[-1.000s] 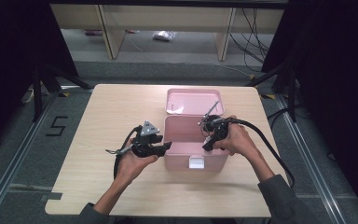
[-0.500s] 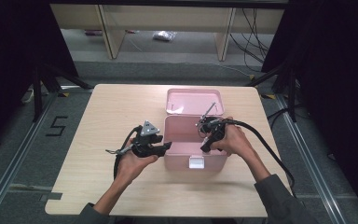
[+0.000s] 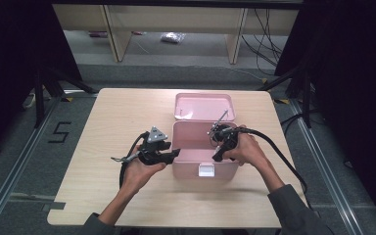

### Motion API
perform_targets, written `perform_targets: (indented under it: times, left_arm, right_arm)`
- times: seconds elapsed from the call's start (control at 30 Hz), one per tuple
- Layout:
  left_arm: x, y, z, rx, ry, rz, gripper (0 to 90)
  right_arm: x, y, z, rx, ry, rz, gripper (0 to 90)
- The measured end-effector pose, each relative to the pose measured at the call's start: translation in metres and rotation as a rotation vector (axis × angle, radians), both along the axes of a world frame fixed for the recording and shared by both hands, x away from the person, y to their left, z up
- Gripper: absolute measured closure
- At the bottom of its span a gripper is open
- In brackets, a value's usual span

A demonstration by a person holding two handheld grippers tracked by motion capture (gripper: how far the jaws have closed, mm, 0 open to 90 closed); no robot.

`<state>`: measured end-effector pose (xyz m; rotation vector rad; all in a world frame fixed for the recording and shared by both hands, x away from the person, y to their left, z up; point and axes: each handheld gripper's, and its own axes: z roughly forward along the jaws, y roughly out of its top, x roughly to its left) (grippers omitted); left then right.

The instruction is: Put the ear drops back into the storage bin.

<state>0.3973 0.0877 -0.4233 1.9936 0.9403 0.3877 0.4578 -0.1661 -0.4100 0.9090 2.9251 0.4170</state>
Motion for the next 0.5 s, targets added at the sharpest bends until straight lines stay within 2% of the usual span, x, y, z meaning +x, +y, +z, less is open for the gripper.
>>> perform_targets:
  times: [0.4, 0.5]
  left_arm:
    - [-0.0002, -0.0002, 0.0, 0.001, -0.001, 0.002, 55.4]
    - [-0.0004, -0.0004, 0.0002, 0.002, -0.001, 0.003, 55.5]
  right_arm:
    - [-0.0008, -0.0011, -0.0027, -0.001, 0.003, 0.019, 60.1]
    - [-0.001, -0.0015, -0.0006, 0.017, 0.003, 0.022, 59.3]
